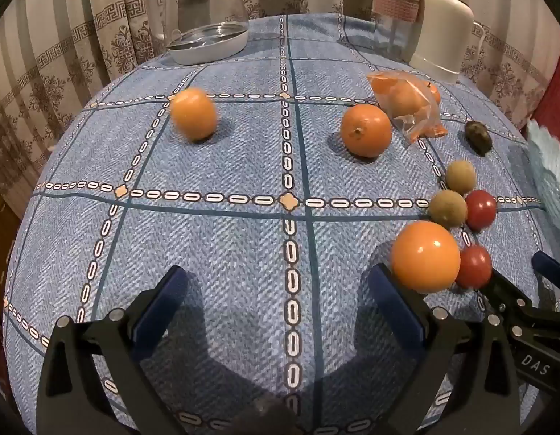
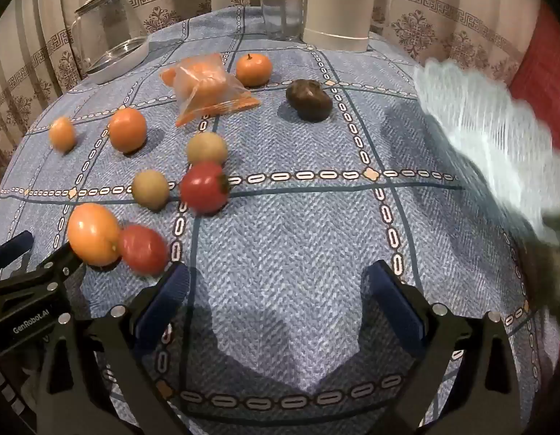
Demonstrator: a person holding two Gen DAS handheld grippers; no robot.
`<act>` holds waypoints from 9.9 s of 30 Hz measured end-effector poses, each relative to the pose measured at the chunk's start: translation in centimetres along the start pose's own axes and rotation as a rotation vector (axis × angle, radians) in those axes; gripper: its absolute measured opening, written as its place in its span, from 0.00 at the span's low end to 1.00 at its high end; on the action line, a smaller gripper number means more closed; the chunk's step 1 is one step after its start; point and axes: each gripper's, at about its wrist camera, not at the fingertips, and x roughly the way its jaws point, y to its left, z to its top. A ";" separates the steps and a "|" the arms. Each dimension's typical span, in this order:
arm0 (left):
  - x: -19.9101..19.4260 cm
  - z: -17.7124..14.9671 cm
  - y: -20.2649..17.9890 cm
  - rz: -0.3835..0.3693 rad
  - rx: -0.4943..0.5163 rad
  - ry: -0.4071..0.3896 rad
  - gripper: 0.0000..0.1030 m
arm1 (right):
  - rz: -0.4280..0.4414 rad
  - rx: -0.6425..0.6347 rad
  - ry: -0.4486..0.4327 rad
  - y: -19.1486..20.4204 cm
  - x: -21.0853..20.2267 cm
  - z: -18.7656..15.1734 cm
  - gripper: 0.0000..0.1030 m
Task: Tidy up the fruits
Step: 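Move both tools toward the fruits on the tablecloth, then grasp the large orange with the left tool while the right tool grasps the red tomato, then carry the red tomato into the white lace basket and open the right tool, then lower the large orange into the white basket and open the left tool, then withdraw both tools from the basket back over the remaining fruits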
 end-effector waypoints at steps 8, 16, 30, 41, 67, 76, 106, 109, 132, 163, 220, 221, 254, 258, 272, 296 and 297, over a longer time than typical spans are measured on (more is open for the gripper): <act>0.0 0.0 -0.1 -0.002 -0.001 0.001 0.95 | 0.000 0.001 0.001 0.0 0.0 0.0 0.98; 0.0 -0.4 0.0 -0.011 0.005 0.010 0.95 | 0.001 0.000 0.002 -0.1 0.0 0.0 0.98; -0.3 -0.5 0.1 -0.011 0.008 0.013 0.95 | 0.002 -0.002 0.003 -0.2 0.0 0.0 0.98; -0.3 -0.4 0.2 -0.007 0.008 0.014 0.95 | 0.015 -0.018 0.007 -0.1 -0.1 -0.2 0.98; -1.7 -0.6 1.6 -0.065 -0.063 -0.046 0.95 | 0.073 -0.004 -0.004 -0.5 -0.7 -0.4 0.98; -2.9 -0.8 1.8 -0.041 -0.061 -0.086 0.95 | 0.129 0.038 -0.070 -1.2 -2.3 -0.5 0.98; -4.5 -0.7 5.9 -0.002 -0.114 -0.173 0.95 | 0.325 -0.012 -0.171 1.7 -5.8 -1.5 0.98; -4.3 -0.4 7.2 0.008 -0.138 -0.166 0.90 | 0.328 -0.025 -0.173 1.9 -5.9 -1.7 0.98; -2.0 -0.3 11.8 -0.031 -0.267 -0.074 0.44 | 0.350 -0.058 -0.164 2.5 -5.6 -1.8 0.98; -5.8 0.1 10.5 -0.039 -0.239 -0.183 0.44 | 0.346 -0.135 -0.010 4.3 -2.4 -1.2 0.30; -10.5 4.2 -8.3 -0.198 0.086 -0.254 0.44 | 0.040 0.318 -0.286 -21.9 -8.6 -0.9 0.44; -10.6 4.3 -8.9 -0.206 0.095 -0.254 0.44 | 0.039 0.327 -0.292 -22.2 -8.7 -0.9 0.44; -7.7 4.5 -28.1 -0.492 0.372 -0.174 0.44 | 0.015 0.406 -0.351 -25.3 -10.6 -1.3 0.74; -6.9 4.3 -28.5 -0.505 0.375 -0.149 0.44 | 0.008 0.418 -0.356 -25.6 -10.8 -1.4 0.74; -6.4 4.8 -27.2 -0.479 0.316 -0.158 0.84 | -0.011 0.462 -0.366 -26.6 -10.7 -1.7 0.74; -8.3 6.0 -19.4 -0.299 0.179 -0.275 0.95 | -0.027 0.288 -0.525 -22.3 -12.9 -1.6 0.89; -8.3 6.0 -18.9 -0.300 0.171 -0.274 0.95 | -0.023 0.286 -0.522 -22.2 -12.9 -1.5 0.89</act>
